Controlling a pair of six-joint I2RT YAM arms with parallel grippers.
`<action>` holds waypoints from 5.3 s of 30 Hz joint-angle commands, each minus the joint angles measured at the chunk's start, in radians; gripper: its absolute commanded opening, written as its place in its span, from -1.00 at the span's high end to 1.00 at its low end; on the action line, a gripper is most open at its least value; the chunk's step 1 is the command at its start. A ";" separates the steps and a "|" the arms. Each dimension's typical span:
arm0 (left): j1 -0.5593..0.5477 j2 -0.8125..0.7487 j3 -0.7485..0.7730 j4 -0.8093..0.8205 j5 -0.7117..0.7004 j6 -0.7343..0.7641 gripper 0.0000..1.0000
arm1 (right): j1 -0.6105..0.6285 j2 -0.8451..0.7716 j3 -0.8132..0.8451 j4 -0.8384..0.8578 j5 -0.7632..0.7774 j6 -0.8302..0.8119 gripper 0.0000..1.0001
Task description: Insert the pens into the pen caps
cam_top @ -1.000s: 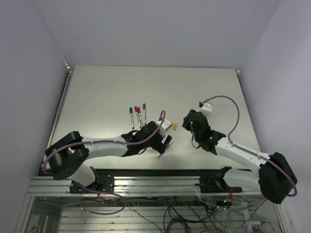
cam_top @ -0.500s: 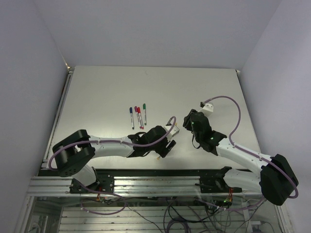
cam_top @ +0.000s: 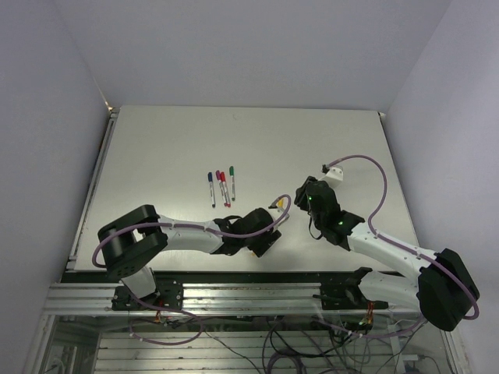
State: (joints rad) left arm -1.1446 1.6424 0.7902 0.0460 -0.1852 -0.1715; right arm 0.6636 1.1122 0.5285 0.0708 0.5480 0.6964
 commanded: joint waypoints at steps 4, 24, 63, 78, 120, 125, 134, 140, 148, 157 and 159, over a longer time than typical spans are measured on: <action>-0.021 0.029 0.048 -0.040 -0.033 0.012 -0.11 | -0.003 -0.030 -0.024 0.026 0.009 0.011 0.35; -0.033 0.166 0.110 -0.182 -0.056 -0.041 0.86 | -0.006 -0.058 -0.028 -0.001 0.013 0.016 0.36; 0.278 -0.341 -0.144 0.021 0.040 -0.282 0.86 | -0.006 0.496 0.213 0.064 -0.229 -0.147 0.37; 0.287 -0.326 -0.143 0.048 0.080 -0.273 0.86 | -0.006 0.576 0.242 0.036 -0.182 -0.156 0.46; 0.298 -0.249 -0.079 0.551 0.254 -0.375 0.86 | -0.098 -0.004 -0.085 0.702 -0.323 -0.147 1.00; 0.295 -0.239 -0.081 0.613 0.264 -0.384 0.86 | -0.098 -0.003 -0.118 0.868 -0.356 -0.132 1.00; 0.292 -0.236 -0.080 0.674 0.285 -0.405 0.86 | -0.098 0.053 -0.125 1.047 -0.386 -0.092 1.00; 0.292 -0.234 -0.077 0.706 0.318 -0.411 0.86 | -0.098 0.100 -0.112 1.099 -0.412 -0.081 1.00; 0.292 -0.233 -0.077 0.723 0.342 -0.419 0.86 | -0.098 0.126 -0.114 1.159 -0.429 -0.068 1.00; 0.292 -0.231 -0.092 0.744 0.318 -0.427 0.86 | -0.096 0.130 -0.115 1.156 -0.446 -0.056 1.00; 0.292 -0.231 -0.091 0.741 0.310 -0.425 0.86 | -0.096 0.130 -0.119 1.156 -0.447 -0.054 1.00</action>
State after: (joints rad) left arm -0.8482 1.4075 0.6796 0.7277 0.1242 -0.5888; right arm 0.5701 1.2373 0.4129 1.1854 0.1143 0.6353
